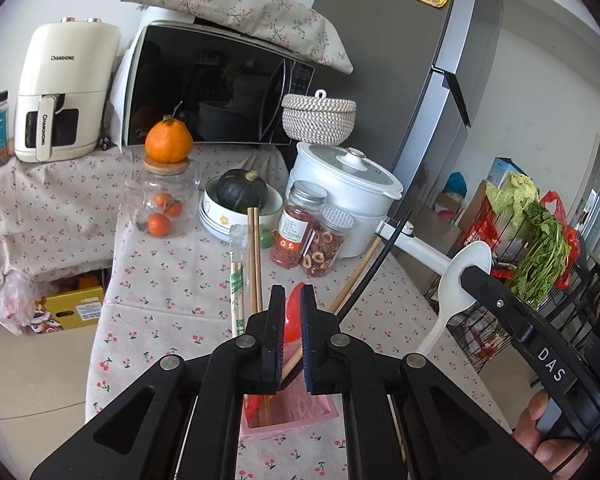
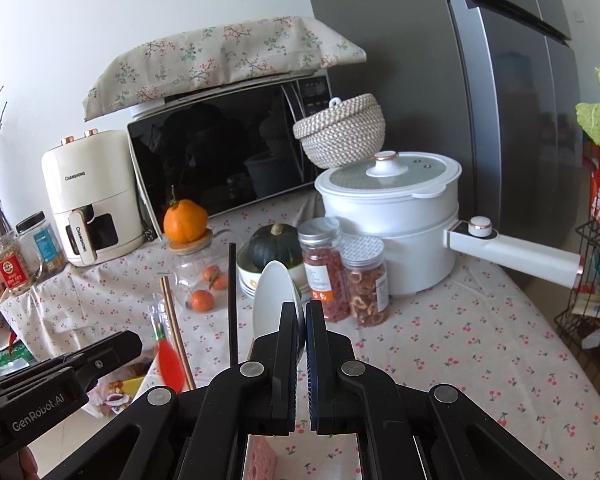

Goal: Organize utensils
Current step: 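Carry both spoons over the pink basket and open both tools to drop them in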

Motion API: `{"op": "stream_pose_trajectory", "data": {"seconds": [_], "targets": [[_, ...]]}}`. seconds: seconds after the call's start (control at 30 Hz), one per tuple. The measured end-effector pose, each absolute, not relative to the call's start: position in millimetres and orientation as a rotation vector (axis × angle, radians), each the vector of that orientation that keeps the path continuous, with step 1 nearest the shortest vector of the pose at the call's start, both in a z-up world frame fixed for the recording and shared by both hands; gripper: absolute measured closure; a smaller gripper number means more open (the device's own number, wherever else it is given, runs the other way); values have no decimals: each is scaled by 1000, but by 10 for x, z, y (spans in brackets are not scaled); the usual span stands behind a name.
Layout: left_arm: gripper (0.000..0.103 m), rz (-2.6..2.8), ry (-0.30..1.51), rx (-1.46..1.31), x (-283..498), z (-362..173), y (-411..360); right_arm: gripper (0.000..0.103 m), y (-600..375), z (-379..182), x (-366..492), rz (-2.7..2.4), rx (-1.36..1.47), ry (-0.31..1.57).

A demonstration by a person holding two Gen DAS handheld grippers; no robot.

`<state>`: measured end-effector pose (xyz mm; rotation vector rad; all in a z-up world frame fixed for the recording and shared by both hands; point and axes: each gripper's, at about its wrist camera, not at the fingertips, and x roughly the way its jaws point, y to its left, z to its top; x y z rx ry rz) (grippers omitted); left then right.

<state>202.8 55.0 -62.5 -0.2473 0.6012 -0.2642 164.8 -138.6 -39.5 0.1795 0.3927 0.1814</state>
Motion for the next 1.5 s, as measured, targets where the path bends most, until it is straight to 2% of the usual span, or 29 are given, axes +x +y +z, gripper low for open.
{"op": "stream_pose_trajectory", "data": {"seconds": [0.07,0.13,0.27,0.47,0.83,0.9,0.97,1.03,1.13,1.37,1.5], "targets": [[63,-258,613,-262,2005,-614,583,100,-1380,-387,1647,175,185,383],[49,-243,620,-273,1952,-600,631,100,-1366,-380,1645,169,191,374],[39,-181,705,-265,1884,-648,750,100,-1294,-377,1647,157,189,358],[26,-112,835,-278,1824,-847,967,100,-1146,-431,1689,123,166,338],[24,-125,881,-262,1785,-910,1025,97,-985,-695,1892,114,191,421],[23,-131,886,-254,1772,-911,1002,93,-1000,-713,1906,137,214,456],[22,-136,889,-245,1755,-909,975,75,-1050,-689,1871,152,242,464],[22,-137,891,-237,1732,-906,955,63,-1117,-642,1813,160,268,457],[20,-141,896,-228,1694,-904,917,57,-1227,-564,1738,165,293,460],[15,-168,910,-197,1555,-882,733,27,-1517,-455,1544,149,307,491],[13,-184,916,-164,1472,-876,600,16,-1682,-431,1417,114,289,507]]}}
